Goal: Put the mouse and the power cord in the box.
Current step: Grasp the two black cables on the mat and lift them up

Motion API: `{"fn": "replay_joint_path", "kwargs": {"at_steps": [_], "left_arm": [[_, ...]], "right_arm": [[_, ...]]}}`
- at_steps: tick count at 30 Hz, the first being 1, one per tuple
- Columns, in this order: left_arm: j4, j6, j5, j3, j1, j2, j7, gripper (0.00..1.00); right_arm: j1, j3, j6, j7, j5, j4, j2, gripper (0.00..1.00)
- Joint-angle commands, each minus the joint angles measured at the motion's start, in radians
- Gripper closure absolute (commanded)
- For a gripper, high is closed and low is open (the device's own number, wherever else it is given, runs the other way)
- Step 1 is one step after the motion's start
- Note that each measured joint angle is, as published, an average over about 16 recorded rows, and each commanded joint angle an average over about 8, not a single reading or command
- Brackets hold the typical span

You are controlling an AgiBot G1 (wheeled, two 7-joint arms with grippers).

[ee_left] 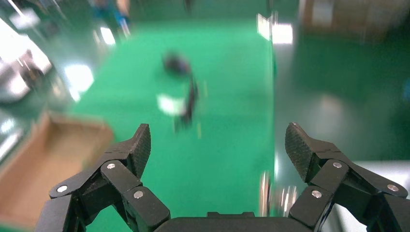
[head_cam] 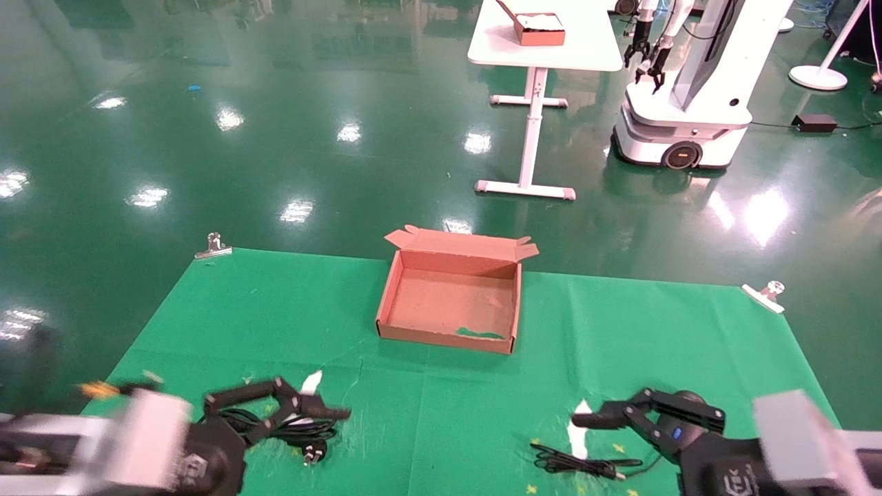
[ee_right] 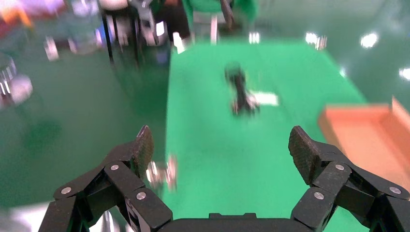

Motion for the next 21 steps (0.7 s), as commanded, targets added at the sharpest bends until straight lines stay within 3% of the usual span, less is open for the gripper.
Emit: {"fn": "replay_joint_path", "kwargs": {"at_steps": [1, 6, 11, 16, 21], "left_arm": [[0.025, 0.013, 0.089, 0.047, -0.044, 0.016, 0.035, 0.0], [0.278, -0.028, 0.304, 0.158, -0.159, 0.143, 0.192, 0.0], [0.548, -0.149, 0.463, 0.221, -0.247, 0.255, 0.334, 0.0], [0.735, -0.288, 0.557, 0.253, -0.298, 0.322, 0.425, 0.0], [0.855, -0.353, 0.597, 0.271, -0.323, 0.356, 0.486, 0.0]], "right_arm": [[0.025, -0.029, -0.023, -0.036, -0.06, -0.033, 0.007, 0.0], [0.127, -0.127, 0.049, -0.189, -0.284, -0.239, -0.078, 0.0], [0.217, -0.195, 0.159, -0.352, -0.459, -0.458, -0.2, 0.0], [0.297, -0.235, 0.223, -0.485, -0.545, -0.639, -0.303, 0.0], [0.349, -0.25, 0.257, -0.587, -0.574, -0.781, -0.374, 0.0]]}}
